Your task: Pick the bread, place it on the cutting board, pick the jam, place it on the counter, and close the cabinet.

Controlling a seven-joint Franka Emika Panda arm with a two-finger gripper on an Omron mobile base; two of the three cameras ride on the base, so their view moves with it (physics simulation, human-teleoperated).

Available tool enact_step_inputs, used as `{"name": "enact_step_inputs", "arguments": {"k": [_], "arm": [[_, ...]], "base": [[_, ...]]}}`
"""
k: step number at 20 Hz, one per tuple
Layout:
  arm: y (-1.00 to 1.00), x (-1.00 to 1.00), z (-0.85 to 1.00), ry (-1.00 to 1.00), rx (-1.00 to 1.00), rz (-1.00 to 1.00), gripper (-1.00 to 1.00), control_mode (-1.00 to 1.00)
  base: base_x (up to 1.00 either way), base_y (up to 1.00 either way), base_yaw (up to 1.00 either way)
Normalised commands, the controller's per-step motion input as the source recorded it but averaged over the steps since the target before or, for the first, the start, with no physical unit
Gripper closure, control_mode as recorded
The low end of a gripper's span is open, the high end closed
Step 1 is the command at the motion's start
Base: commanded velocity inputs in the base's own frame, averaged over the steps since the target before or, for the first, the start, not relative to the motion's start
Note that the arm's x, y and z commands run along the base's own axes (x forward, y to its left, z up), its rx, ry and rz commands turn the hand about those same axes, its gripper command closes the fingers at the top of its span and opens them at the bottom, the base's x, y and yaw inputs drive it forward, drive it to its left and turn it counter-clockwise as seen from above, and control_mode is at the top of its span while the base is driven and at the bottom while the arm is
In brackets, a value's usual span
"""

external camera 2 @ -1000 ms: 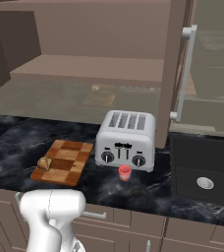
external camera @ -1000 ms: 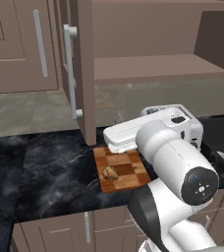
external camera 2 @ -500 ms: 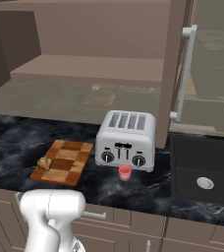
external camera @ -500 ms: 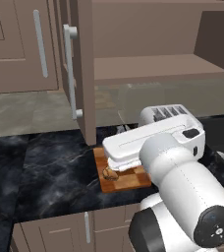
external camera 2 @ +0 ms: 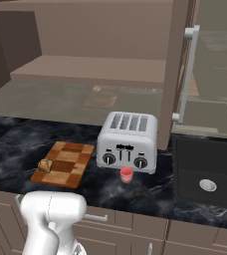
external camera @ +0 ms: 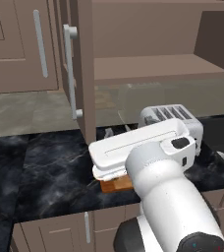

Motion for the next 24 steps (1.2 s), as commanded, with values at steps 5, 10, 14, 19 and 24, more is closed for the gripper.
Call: {"name": "enact_step_inputs", "arguments": {"k": [5,10,14,19,24], "arm": [[0.23,0.00,0.00,-0.08,0.00,0.00,-1.00,-1.00],[0.26,0.00,0.00,-0.07,0.00,0.00,-1.00,-1.00],[0.30,0.00,0.00,-0.05,0.00,0.00,-1.00,-1.00],[0.33,0.00,0.00,-0.05,0.00,0.00,-1.00,-1.00],[0.39,0.02,0.00,-0.03,0.00,0.00,-1.00,-1.00]], "base": [[0.00,0.00,0.00],[0.00,0.00,0.00],[0.00,0.00,0.00],[0.00,0.00,0.00],[0.00,0.00,0.00]]}}
